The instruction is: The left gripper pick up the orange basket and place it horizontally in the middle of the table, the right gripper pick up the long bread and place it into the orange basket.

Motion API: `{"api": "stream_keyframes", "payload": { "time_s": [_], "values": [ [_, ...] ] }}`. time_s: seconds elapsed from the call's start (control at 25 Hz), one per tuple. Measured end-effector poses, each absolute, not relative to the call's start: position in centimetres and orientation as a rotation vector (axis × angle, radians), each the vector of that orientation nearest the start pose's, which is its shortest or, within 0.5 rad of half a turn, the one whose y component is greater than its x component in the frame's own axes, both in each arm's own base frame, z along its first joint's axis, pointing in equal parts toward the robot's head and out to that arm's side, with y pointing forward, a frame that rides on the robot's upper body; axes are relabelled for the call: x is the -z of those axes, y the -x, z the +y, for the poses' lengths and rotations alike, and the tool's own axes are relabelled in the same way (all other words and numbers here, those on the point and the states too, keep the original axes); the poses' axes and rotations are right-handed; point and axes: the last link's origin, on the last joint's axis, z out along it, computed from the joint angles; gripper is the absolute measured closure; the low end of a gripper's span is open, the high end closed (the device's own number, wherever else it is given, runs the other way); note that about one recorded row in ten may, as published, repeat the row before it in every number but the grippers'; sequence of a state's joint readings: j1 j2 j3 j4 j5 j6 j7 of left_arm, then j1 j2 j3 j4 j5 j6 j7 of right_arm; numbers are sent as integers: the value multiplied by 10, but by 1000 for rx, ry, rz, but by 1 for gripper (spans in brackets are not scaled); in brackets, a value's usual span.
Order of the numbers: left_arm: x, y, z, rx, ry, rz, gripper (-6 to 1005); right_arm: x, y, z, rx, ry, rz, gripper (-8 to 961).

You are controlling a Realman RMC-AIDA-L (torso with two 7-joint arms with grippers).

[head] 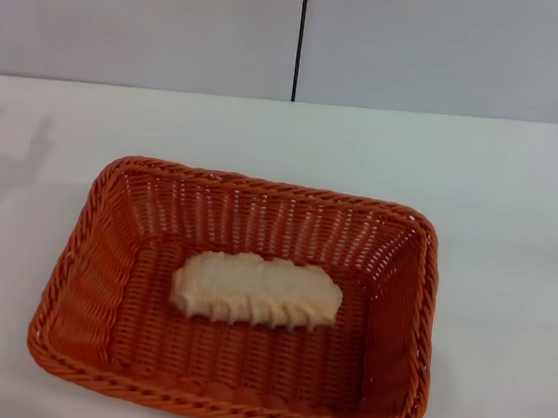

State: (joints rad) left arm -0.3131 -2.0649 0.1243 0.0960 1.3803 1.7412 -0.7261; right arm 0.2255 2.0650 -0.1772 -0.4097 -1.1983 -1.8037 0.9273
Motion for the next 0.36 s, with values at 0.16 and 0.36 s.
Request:
{"api": "stream_keyframes", "payload": {
  "time_s": [0.16, 0.36],
  "values": [
    [-50, 336, 252, 1140, 1352, -411, 289, -136, -370, 217, -1179, 1276, 377, 251],
    [-49, 333, 251, 1128, 1320, -378, 289, -133, -379, 212, -1164, 1200, 419, 251]
  ]
}}
